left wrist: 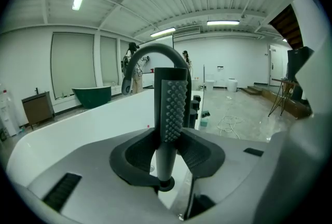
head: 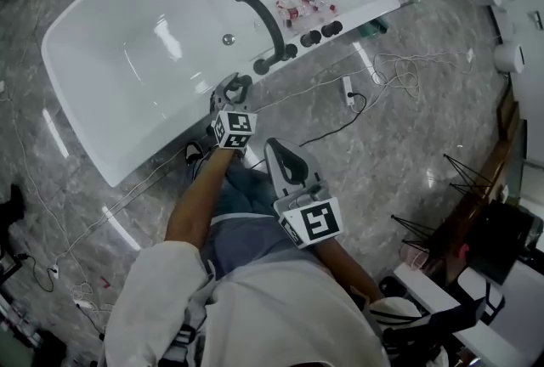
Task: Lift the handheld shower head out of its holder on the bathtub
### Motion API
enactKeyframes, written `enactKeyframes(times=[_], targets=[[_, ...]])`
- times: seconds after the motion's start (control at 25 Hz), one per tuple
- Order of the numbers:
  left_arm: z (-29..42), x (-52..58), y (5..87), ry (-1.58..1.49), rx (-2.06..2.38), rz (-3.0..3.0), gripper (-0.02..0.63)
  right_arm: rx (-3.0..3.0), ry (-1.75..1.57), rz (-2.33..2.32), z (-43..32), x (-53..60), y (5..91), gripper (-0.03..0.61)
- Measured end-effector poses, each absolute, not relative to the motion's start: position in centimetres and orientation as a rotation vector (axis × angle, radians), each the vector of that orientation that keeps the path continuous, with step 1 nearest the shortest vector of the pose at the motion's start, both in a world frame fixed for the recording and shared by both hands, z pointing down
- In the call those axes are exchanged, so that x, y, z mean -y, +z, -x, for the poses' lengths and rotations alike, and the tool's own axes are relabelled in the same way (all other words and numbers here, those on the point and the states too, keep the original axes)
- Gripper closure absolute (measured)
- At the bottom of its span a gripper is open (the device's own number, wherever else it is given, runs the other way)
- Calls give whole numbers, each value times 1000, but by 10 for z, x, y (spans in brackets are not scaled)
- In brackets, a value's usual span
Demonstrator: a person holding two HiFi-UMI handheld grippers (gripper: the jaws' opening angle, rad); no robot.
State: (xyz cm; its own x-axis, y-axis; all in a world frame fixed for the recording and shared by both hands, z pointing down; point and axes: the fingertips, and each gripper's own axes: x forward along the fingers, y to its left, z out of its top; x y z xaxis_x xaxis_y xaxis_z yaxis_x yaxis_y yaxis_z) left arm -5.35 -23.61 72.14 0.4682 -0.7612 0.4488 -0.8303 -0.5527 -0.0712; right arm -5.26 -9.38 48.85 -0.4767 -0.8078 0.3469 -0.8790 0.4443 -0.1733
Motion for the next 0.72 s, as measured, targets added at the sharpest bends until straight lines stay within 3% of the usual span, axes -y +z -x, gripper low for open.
enactKeyframes(times=[0.44, 0.72], targets=[[71, 218, 516, 222, 1528, -2636, 468, 2483, 324, -1649, 36, 127, 426, 560], [59, 158, 357, 135, 1542, -2696, 468, 2474, 275, -1823, 3, 113, 346, 560]])
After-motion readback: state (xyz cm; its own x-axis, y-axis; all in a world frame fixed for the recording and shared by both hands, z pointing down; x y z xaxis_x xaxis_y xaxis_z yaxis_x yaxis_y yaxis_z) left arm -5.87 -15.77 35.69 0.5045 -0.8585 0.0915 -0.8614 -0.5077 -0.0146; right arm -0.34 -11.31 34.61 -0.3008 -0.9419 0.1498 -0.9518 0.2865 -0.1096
